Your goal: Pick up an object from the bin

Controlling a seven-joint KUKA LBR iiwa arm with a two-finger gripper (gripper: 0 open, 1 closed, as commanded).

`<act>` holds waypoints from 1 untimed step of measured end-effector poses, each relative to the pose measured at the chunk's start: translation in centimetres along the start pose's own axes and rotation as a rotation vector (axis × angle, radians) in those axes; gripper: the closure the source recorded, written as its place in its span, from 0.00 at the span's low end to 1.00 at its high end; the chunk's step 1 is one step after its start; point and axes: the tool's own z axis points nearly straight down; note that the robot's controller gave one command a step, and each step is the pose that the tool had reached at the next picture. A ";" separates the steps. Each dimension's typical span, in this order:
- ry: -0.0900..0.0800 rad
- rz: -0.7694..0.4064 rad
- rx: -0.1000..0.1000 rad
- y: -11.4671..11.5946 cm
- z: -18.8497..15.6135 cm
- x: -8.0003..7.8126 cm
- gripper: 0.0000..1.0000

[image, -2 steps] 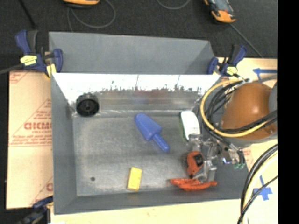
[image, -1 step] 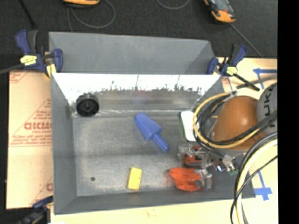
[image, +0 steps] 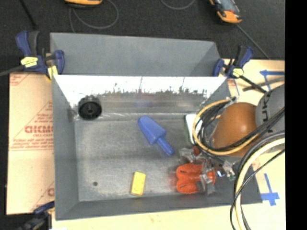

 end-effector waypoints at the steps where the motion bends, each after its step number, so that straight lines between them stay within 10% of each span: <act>1: 0.010 -0.245 -0.007 2.1 -1.9 -1.6 1.00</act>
Offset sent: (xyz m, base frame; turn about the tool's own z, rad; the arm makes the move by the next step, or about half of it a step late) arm 0.0000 0.0000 0.0000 0.0000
